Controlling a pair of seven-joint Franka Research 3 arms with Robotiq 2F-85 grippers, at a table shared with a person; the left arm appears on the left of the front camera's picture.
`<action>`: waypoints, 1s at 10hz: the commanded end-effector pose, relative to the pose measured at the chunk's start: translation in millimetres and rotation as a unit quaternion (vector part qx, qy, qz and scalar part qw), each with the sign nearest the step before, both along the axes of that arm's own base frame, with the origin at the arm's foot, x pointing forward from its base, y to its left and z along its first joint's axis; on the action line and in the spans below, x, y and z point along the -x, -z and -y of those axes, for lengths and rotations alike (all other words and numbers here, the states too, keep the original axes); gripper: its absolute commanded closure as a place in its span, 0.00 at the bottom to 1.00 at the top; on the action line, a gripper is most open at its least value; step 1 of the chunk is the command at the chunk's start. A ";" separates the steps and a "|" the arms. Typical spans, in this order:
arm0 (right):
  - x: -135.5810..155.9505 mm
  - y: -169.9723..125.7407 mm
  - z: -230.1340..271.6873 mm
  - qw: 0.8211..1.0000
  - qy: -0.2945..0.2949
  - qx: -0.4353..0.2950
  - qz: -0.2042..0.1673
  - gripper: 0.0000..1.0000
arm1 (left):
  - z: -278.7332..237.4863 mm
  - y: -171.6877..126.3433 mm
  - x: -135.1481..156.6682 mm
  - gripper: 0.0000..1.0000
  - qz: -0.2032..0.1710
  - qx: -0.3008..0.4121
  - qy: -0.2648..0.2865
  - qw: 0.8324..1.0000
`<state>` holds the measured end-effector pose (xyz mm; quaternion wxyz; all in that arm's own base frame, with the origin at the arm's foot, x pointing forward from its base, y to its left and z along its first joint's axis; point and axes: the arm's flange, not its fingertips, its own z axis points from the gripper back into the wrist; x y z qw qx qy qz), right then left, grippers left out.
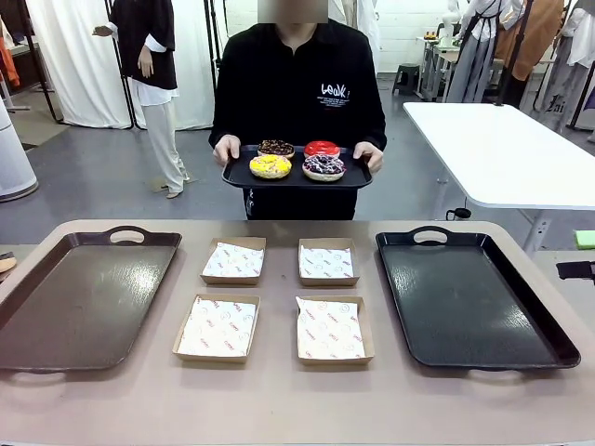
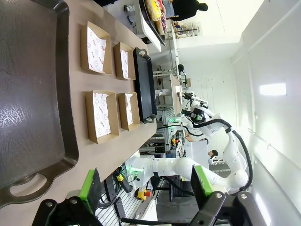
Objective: Individually package the donuts and arrange them on the tray.
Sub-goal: Pick up one Paper togo box.
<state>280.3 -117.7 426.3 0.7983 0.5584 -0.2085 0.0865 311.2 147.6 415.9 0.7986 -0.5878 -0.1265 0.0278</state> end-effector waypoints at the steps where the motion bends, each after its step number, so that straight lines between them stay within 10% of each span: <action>1: -21.5 -46.8 -41.7 0.997 0.004 0.064 -0.043 0.00 | -1.3 0.1 1.5 0.00 0.002 0.007 -0.002 1.000; 5: -68.1 -92.1 -153.1 0.966 -0.032 0.222 -0.126 0.00 | -1.3 0.1 1.5 0.00 0.002 0.007 -0.002 1.000; 10: -85.2 -32.8 -268.5 0.888 -0.023 0.424 -0.178 0.00 | -1.3 0.1 1.5 0.00 0.002 0.007 -0.002 1.000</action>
